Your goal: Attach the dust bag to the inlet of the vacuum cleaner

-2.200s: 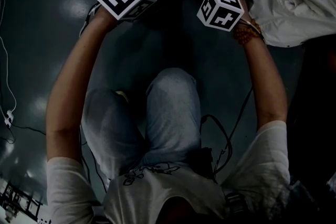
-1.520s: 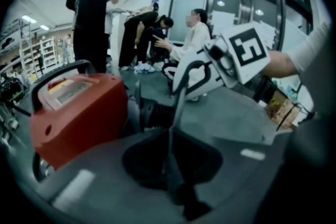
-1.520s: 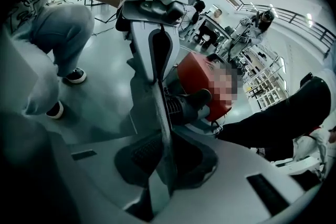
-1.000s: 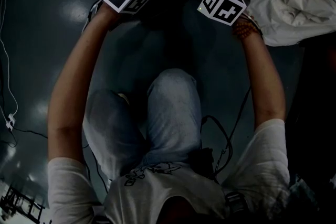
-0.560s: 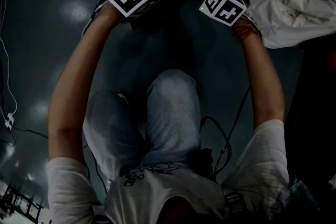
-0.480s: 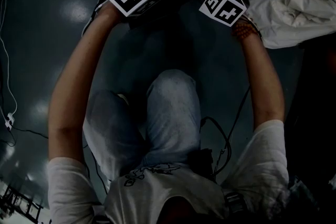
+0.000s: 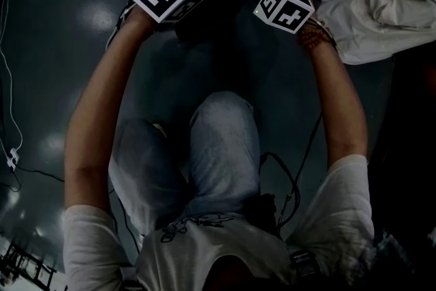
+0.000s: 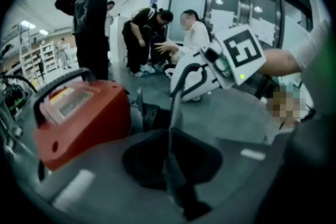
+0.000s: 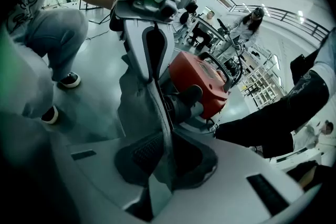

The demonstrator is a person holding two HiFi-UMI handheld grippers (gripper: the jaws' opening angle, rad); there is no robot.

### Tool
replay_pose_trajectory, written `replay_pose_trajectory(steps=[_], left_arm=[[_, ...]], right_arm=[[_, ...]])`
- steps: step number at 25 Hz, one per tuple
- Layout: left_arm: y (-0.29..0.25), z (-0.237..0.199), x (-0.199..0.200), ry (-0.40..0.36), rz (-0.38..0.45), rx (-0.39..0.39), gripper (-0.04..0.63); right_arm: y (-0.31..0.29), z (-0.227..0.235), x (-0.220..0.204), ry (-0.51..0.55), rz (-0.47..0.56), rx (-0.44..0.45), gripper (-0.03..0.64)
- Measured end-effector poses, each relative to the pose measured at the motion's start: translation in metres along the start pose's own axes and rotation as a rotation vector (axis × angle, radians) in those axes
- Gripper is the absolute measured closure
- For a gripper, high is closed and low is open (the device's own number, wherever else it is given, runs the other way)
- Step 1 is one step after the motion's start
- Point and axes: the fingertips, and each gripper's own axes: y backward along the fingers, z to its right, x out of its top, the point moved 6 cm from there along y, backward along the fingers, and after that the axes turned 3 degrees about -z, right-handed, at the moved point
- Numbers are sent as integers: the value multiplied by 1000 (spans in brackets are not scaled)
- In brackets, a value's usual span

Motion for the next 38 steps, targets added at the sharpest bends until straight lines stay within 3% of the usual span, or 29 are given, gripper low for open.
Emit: replay_pose_trajectory(steps=[3,8,13,19,24,28,30,32,38], left_arm=[[2,3,10,-54,-50,18,561],[3,-2,18,-47,-9,10,566],[-3,-10,2,24,25,-23,565],[-1,-9,6,-11,25,-25,542],[9,-3,11,-2,71,20,485],[31,1,16,41,170,98,489],[53,5,19,75,249,163,528],[76,12,25,110,339,229,591],[124,46,51,178,581,376,592]], right_arm=[[-2,-1,-8,-53,16,1,574],[-6,-1,-13,-67,18,2,574],[-7,1,-5,-32,11,-6,574],[-10,0,-9,-110,40,18,567],[0,2,-26,-227,93,19,474],[36,3,-44,-332,153,-76,469],[67,3,-43,-416,233,-159,481],[95,2,-28,-508,339,-220,594],[147,-3,44,-682,611,-341,606]])
